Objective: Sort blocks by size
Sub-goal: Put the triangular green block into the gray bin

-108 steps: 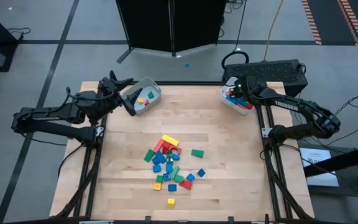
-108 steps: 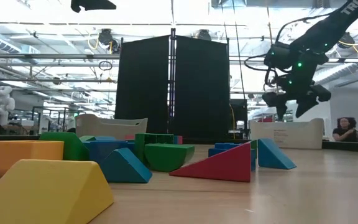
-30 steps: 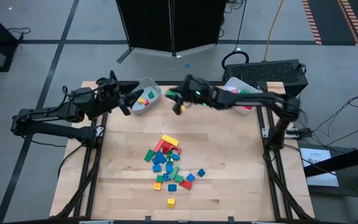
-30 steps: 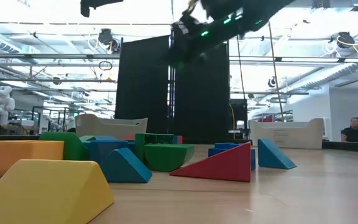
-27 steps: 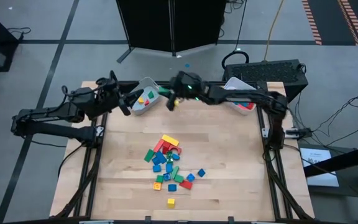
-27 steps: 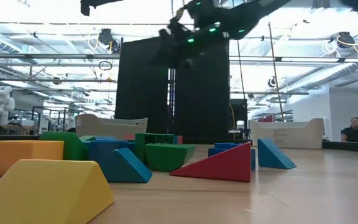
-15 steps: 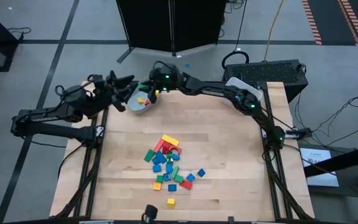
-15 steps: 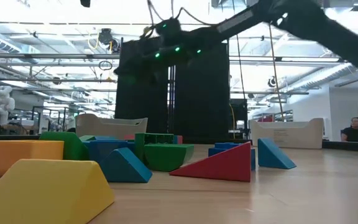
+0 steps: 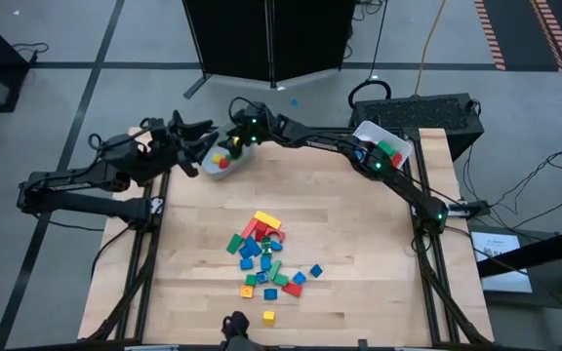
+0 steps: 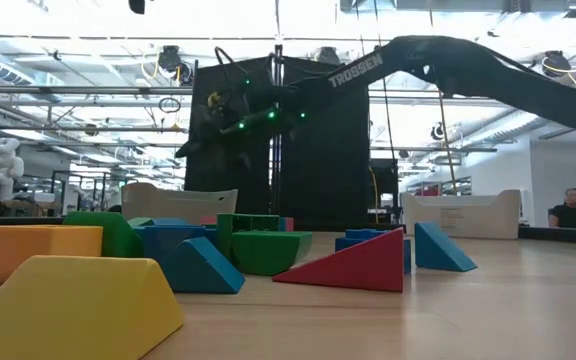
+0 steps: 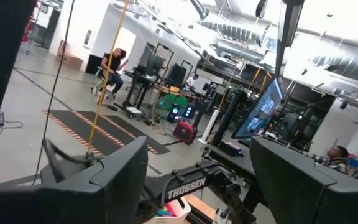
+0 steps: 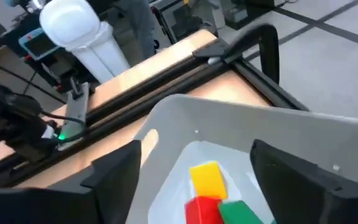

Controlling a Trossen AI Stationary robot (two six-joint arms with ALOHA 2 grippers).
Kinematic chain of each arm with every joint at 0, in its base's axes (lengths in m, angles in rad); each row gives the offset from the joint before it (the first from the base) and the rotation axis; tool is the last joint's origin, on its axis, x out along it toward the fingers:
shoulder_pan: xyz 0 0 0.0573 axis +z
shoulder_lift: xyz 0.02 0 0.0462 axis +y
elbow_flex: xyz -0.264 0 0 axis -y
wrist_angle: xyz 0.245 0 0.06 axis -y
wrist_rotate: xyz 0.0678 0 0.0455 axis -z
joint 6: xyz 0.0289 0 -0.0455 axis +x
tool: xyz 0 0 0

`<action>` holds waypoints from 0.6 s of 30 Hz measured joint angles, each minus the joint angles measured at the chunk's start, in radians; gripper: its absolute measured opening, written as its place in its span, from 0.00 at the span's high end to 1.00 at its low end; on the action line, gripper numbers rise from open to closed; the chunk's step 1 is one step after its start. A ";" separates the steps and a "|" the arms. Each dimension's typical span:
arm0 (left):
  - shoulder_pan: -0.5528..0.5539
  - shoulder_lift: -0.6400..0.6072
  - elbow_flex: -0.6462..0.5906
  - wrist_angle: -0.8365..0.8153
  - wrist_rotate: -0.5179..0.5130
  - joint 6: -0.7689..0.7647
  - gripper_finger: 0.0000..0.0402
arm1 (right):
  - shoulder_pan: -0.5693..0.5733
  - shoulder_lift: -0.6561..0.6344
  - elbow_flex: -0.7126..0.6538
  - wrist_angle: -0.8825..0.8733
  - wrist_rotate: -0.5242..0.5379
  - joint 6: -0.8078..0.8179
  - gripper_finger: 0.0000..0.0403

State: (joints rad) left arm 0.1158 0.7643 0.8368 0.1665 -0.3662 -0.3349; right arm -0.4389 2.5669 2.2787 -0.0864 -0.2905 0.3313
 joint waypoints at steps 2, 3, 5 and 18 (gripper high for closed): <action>0.000 0.000 0.000 0.000 0.021 -0.004 0.30 | -0.002 -0.025 0.000 -0.006 -0.062 0.005 0.25; 0.000 -0.002 0.000 -0.001 0.038 -0.015 0.30 | -0.003 -0.046 0.000 -0.007 -0.126 0.004 0.25; 0.000 -0.009 0.000 -0.006 0.095 -0.043 0.30 | 0.004 -0.101 0.000 -0.037 -0.279 -0.015 0.27; 0.000 -0.021 0.000 -0.047 0.253 -0.123 0.30 | 0.320 -0.195 0.001 -0.753 -0.168 -0.713 0.34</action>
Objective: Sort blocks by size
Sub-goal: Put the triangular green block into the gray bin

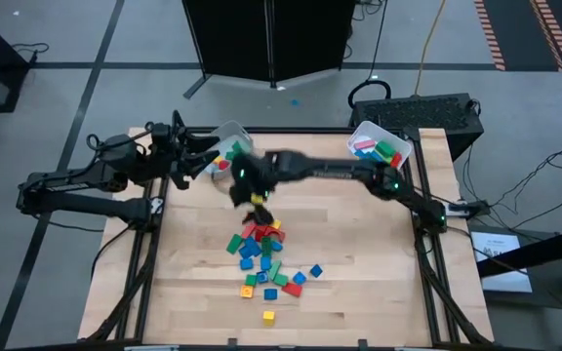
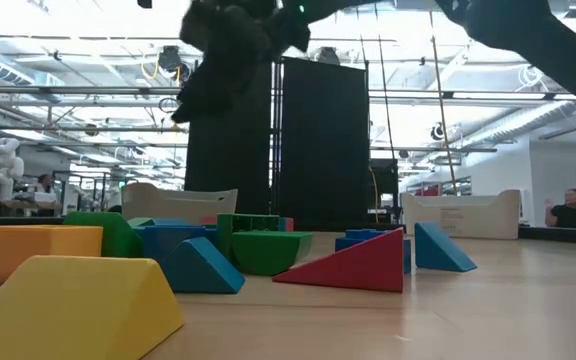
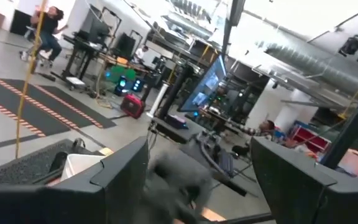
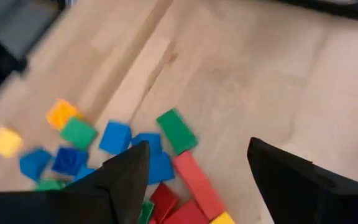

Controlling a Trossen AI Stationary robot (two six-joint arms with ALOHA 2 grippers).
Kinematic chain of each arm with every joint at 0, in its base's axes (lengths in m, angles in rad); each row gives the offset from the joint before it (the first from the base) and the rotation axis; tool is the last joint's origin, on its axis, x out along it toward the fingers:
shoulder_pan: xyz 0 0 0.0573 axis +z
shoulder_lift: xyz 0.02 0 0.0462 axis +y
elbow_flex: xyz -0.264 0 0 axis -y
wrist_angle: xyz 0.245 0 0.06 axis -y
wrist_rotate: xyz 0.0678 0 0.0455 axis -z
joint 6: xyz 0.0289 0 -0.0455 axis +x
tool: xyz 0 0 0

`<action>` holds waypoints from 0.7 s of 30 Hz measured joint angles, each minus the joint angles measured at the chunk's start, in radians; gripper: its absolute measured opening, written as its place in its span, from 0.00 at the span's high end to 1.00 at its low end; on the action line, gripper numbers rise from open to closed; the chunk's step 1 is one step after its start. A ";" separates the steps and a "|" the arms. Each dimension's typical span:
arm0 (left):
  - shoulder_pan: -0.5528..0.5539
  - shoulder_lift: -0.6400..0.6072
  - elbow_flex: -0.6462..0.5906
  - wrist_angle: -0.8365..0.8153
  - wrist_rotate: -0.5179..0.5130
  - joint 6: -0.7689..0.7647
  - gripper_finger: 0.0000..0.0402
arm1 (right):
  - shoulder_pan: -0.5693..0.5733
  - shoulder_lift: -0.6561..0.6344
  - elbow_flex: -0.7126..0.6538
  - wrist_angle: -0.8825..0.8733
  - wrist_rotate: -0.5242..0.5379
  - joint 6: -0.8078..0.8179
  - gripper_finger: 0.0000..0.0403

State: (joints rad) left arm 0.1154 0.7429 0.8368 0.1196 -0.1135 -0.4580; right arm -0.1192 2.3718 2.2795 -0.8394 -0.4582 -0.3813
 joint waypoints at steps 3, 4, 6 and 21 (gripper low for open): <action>0.000 0.000 0.000 0.004 0.001 0.000 0.30 | 0.052 0.052 0.000 0.029 0.068 -0.058 0.34; 0.000 0.000 0.000 0.004 -0.003 0.002 0.30 | 0.066 0.069 -0.002 0.044 0.081 -0.073 0.34; 0.000 -0.001 0.000 0.004 -0.022 0.023 0.30 | 0.089 0.100 -0.005 0.093 0.107 -0.099 0.34; 0.000 -0.225 0.000 -0.555 -0.487 0.038 0.30 | 0.140 0.137 -0.001 0.192 0.169 -0.102 0.34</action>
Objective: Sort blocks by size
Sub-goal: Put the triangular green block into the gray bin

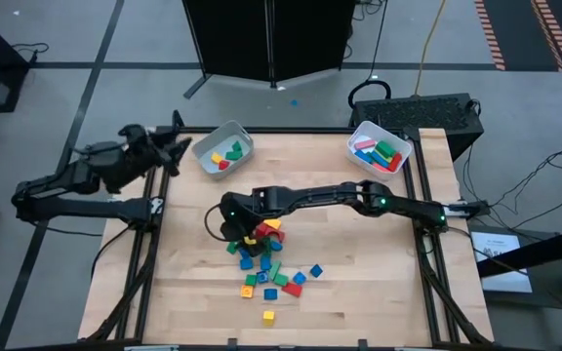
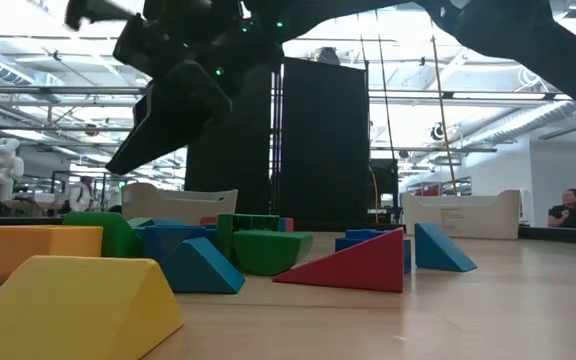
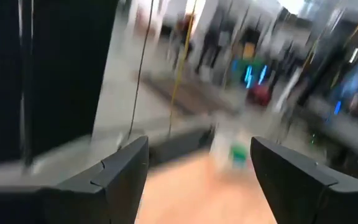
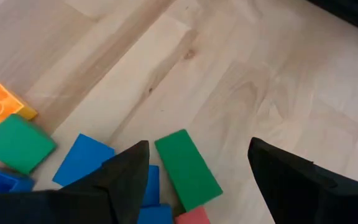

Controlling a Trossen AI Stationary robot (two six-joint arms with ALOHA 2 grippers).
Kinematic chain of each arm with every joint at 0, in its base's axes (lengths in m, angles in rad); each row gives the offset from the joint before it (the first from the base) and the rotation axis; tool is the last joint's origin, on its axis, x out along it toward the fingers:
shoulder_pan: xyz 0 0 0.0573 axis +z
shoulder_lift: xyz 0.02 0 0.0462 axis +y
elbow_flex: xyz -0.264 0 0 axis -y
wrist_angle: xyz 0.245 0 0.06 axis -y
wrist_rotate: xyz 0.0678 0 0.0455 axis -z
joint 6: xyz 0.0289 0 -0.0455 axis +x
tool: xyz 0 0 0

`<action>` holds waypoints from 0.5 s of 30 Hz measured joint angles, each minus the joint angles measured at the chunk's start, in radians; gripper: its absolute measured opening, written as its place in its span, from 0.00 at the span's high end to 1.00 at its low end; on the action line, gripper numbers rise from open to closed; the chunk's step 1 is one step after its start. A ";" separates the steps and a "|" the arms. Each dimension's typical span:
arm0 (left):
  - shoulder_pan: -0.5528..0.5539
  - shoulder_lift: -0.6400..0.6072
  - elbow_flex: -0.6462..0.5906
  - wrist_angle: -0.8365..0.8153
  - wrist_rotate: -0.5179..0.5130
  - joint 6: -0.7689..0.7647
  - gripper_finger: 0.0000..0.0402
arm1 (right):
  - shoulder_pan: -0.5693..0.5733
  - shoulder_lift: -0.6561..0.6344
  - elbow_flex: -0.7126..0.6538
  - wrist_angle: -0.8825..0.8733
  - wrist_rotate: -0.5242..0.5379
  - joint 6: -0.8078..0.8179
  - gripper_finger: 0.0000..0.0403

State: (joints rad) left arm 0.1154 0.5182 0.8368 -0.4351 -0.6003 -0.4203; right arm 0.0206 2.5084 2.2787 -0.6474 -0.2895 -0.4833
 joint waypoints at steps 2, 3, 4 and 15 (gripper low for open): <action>0.000 -0.037 -0.001 -0.132 0.026 -0.078 0.30 | -0.001 0.000 0.000 0.002 0.004 -0.011 0.34; 0.000 -0.055 -0.001 -0.174 0.035 -0.113 0.30 | -0.002 0.000 0.000 0.002 0.005 -0.017 0.34; 0.000 -0.072 -0.001 -0.210 0.048 -0.139 0.30 | -0.004 0.000 0.000 0.001 0.005 -0.023 0.34; 0.000 -0.162 -0.095 -0.265 0.103 -0.177 0.30 | -0.024 0.055 0.000 0.022 0.007 -0.102 0.34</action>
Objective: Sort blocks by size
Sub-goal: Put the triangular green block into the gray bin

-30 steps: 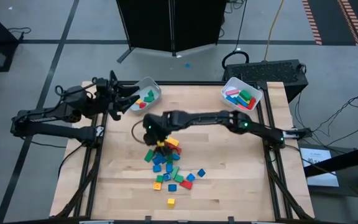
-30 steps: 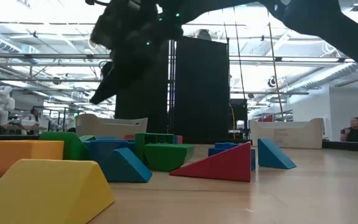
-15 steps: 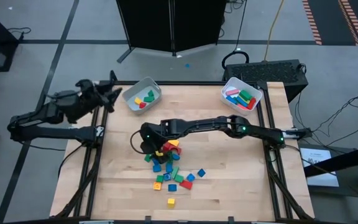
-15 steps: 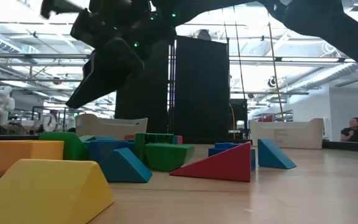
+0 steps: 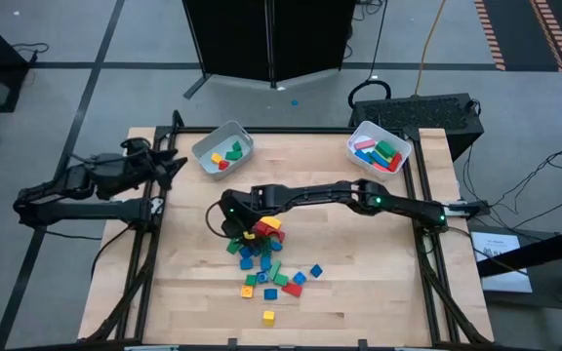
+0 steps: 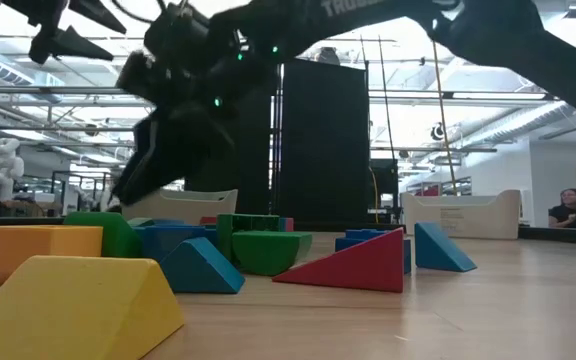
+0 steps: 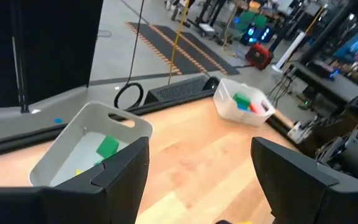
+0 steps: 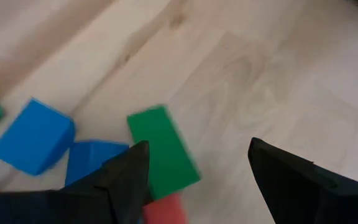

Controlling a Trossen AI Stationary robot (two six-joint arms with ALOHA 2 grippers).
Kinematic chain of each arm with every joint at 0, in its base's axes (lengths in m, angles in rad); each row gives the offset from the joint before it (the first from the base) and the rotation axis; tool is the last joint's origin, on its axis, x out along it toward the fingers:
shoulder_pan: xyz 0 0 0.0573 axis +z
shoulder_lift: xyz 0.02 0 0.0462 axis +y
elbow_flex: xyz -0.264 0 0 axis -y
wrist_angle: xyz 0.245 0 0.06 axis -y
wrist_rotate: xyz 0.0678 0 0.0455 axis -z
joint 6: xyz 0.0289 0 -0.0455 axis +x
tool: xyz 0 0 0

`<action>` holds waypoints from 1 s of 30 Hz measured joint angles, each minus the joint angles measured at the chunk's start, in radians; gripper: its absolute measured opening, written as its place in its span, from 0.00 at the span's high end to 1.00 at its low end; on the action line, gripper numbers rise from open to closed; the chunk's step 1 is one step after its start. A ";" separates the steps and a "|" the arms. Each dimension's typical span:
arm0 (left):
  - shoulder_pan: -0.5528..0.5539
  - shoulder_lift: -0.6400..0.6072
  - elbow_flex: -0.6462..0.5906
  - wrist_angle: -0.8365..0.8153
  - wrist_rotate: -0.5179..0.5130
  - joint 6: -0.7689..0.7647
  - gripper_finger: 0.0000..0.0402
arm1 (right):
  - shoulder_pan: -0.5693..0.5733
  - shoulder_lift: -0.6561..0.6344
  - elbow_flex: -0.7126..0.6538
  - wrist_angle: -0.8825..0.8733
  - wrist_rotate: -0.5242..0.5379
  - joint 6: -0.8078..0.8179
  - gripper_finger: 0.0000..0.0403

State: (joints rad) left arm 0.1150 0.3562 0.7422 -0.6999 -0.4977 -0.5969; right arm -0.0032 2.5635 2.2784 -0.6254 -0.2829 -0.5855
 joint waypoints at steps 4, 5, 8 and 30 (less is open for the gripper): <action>0.000 0.004 -0.018 0.000 0.026 -0.003 0.30 | 0.002 0.039 -0.002 0.008 0.001 -0.014 0.34; 0.000 0.006 -0.019 -0.001 0.034 -0.003 0.30 | 0.002 0.044 -0.001 0.023 0.002 -0.015 0.34; 0.000 0.008 -0.019 0.003 0.037 0.000 0.30 | -0.001 0.048 -0.001 0.020 0.023 -0.008 0.35; 0.000 0.007 -0.019 0.002 0.039 0.001 0.30 | -0.032 -0.010 -0.005 0.015 0.133 0.130 0.72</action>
State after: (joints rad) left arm 0.1150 0.3634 0.7235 -0.6979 -0.4587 -0.5961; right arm -0.0354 2.5532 2.2730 -0.6108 -0.1494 -0.4550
